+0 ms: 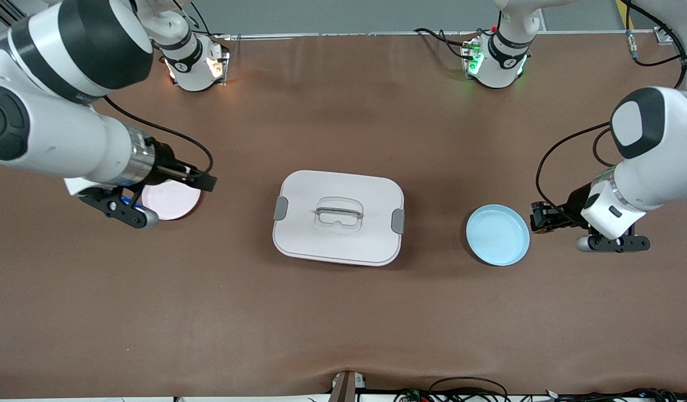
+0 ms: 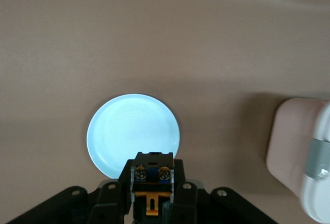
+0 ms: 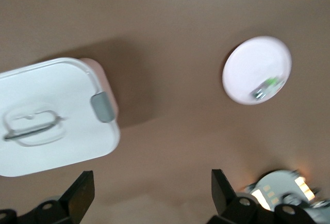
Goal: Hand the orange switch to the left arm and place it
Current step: 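Carry the switch to the blue plate while the right gripper withdraws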
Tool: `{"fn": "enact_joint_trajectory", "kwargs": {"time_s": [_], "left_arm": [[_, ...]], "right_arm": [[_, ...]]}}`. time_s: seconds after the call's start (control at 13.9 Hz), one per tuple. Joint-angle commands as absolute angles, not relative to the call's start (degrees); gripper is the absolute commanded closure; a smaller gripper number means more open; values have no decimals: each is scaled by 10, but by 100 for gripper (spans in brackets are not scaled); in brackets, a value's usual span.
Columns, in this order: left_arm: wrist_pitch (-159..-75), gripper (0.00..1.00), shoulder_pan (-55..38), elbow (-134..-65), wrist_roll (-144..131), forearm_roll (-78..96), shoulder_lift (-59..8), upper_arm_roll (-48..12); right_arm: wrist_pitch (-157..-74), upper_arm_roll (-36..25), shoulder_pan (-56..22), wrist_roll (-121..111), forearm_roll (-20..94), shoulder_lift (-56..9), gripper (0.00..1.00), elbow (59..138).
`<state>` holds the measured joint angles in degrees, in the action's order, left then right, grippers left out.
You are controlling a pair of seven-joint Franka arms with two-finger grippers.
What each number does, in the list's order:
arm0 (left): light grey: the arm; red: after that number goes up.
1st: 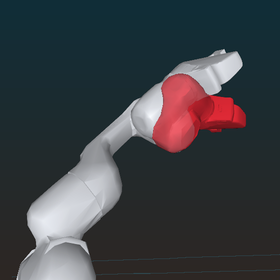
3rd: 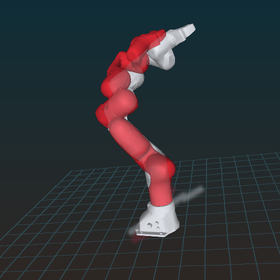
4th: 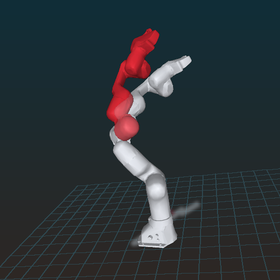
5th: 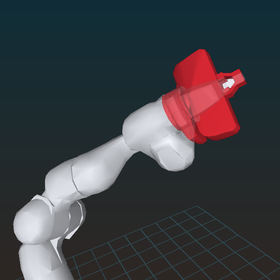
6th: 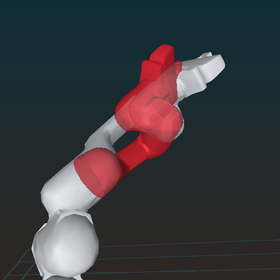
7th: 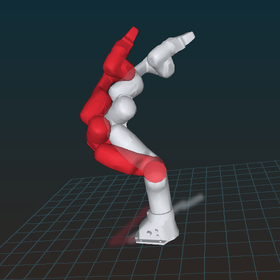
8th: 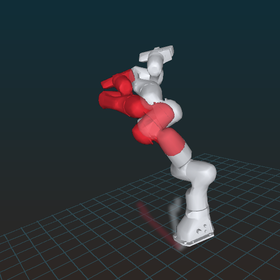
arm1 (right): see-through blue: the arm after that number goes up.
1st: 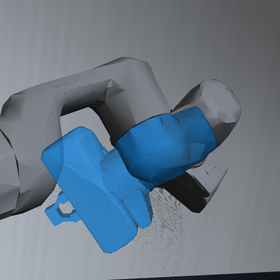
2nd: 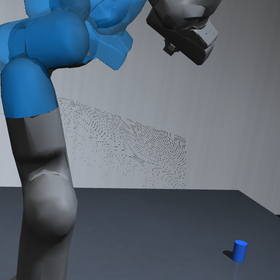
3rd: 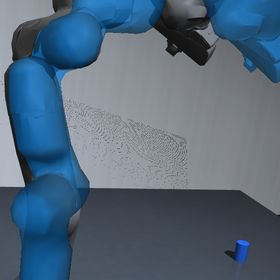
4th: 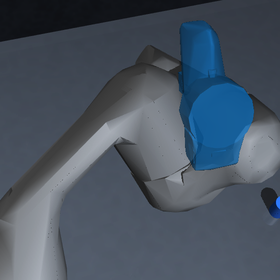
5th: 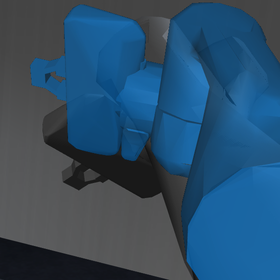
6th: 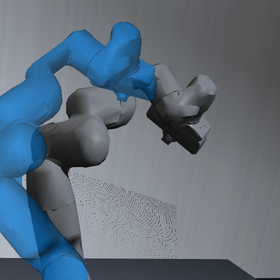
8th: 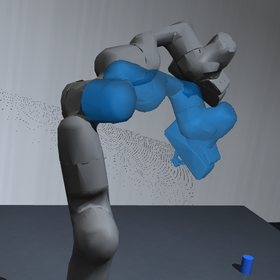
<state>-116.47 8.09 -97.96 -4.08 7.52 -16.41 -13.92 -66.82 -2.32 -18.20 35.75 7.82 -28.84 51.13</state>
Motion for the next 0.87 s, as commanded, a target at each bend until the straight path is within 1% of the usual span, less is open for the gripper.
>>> {"fn": "enact_joint_trajectory", "kwargs": {"time_s": [0.0, 0.29, 0.43, 0.65, 0.79], "left_arm": [[-1183, 100, 77, -993, -105, 23, -183, -142], [-1194, 100, 68, -998, -217, -10, -220, -146], [-1211, 100, 68, -1021, -264, -10, -219, -146], [-1260, 100, 66, -1050, -323, -10, -219, -147], [-1284, 100, 67, -1060, -359, -10, -228, -147]], "right_arm": [[-637, -15, -171, 222, 3, -255, 0, 530], [-631, -15, -124, 123, -4, -218, 0, 564], [-632, -15, -101, 97, -4, -200, 0, 583], [-662, -16, -87, 80, -4, -154, 0, 638], [-694, -21, -84, 73, -12, -115, 0, 691]]}}
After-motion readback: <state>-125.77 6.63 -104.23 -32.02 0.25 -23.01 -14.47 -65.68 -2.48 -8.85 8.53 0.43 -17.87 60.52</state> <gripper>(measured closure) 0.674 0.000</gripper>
